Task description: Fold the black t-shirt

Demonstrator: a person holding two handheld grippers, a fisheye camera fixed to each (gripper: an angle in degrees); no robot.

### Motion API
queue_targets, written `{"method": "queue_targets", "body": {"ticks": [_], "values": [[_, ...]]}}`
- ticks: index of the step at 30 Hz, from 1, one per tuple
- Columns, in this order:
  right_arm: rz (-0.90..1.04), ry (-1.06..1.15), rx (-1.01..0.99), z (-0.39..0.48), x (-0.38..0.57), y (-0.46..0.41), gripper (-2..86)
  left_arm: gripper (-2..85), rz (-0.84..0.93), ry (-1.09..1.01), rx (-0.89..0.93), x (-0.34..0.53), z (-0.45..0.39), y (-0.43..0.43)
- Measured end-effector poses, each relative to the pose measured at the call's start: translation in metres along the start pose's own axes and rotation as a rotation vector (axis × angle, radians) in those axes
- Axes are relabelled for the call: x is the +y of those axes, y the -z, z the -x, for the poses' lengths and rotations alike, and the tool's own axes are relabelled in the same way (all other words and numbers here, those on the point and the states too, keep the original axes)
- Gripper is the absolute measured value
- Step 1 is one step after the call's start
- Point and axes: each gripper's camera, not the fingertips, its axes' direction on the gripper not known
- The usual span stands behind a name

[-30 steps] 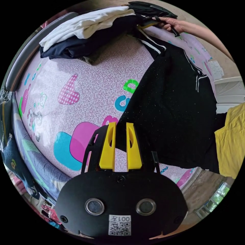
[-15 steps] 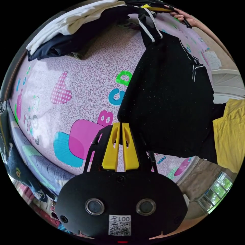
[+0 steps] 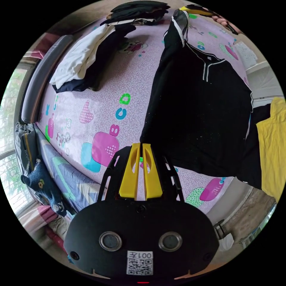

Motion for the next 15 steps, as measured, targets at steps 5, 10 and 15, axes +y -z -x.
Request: {"method": "queue_targets", "body": {"ticks": [5, 10, 15], "values": [[-0.06, -0.215, -0.045, -0.058, 0.083, 0.029, 0.5, -1.4, 0.001, -0.013, -0.026, 0.005, -0.054, -0.005], [-0.065, -0.459, -0.048, -0.131, 0.132, 0.017, 0.5, -1.3, 0.128, -0.05, -0.055, 0.001, -0.108, -0.047], [-0.06, -0.424, -0.073, -0.142, 0.128, 0.015, 0.5, -1.2, 0.136, -0.014, -0.079, -0.002, -0.125, -0.058]]}}
